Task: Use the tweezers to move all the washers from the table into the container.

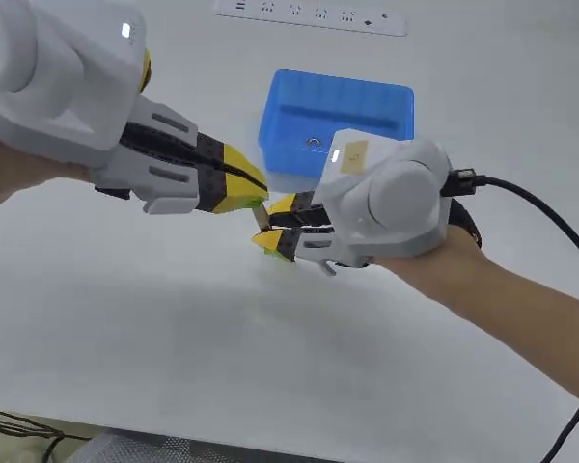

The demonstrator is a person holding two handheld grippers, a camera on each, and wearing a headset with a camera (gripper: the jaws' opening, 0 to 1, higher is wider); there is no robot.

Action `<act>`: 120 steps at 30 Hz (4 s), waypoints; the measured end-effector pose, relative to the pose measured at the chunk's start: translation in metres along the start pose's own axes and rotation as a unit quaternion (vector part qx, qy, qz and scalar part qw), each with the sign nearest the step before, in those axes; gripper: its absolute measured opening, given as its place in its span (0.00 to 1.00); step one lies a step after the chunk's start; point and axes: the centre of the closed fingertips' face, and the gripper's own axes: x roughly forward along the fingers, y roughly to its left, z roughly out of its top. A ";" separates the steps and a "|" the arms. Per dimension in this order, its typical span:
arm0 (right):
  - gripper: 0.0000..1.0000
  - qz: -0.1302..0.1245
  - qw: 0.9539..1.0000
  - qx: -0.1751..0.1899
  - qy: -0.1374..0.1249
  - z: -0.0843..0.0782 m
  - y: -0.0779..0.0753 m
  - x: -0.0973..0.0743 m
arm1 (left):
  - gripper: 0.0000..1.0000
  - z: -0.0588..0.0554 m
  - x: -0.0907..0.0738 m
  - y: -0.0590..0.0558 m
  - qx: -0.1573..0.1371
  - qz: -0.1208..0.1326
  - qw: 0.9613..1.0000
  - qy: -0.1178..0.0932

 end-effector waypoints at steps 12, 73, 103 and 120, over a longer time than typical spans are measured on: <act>0.13 0.002 1.000 0.011 0.004 -0.006 -0.001 0.004 | 0.05 -0.004 0.005 0.002 -0.001 -0.005 1.000 0.006; 0.11 -0.039 0.998 -0.049 -0.023 0.042 -0.039 -0.048 | 0.05 0.066 -0.010 0.021 0.063 -0.018 0.998 -0.023; 0.11 -0.083 0.994 -0.063 0.017 0.002 -0.134 -0.047 | 0.05 0.071 0.048 0.099 0.119 -0.033 0.992 0.008; 0.11 -0.079 0.996 -0.025 0.018 -0.021 -0.148 -0.025 | 0.05 0.050 0.068 0.113 0.095 -0.034 0.995 0.020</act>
